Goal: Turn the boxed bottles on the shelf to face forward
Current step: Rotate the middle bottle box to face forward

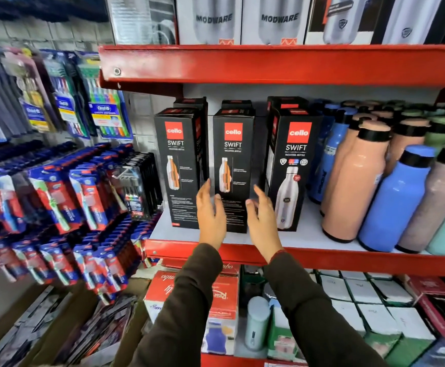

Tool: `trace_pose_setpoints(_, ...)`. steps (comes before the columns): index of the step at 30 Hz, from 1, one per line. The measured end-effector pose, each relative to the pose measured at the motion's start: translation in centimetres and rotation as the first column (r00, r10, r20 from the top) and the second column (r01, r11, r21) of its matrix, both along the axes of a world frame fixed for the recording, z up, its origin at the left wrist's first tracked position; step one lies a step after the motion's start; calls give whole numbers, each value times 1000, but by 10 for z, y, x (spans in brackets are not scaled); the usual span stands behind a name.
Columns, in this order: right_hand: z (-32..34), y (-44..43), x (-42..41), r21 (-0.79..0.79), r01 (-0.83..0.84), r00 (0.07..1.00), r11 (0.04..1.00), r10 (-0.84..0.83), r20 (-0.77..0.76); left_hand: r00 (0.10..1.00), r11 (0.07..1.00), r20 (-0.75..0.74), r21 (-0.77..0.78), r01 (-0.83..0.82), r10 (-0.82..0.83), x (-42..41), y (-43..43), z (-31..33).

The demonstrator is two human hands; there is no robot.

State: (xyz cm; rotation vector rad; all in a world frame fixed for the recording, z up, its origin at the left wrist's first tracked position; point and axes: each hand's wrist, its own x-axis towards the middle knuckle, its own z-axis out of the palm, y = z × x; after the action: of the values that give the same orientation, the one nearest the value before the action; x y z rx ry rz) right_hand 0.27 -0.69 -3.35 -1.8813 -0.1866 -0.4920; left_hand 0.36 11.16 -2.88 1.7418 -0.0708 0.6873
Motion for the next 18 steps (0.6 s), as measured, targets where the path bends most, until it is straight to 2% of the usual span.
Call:
trace_pose_setpoints(4,0,10,1,-7,-35,998,999,35,-60,982,994,-162,-68,83,-93,6,7,7)
trace_pose_setpoints(10,-2,11,4,-4,-8,998,1000,8,-57,983,985,-120,-124,123,-137,5,13,8)
trace_pose_setpoints(15,7,9,3,-48,14,1000,999,-15,-8,979,939,-53,-299,171,-195,5,16,7)
trace_pose_setpoints(18,14,9,2,-42,13,999,999,-11,40,973,880,-12,-429,205,-232,-3,16,12)
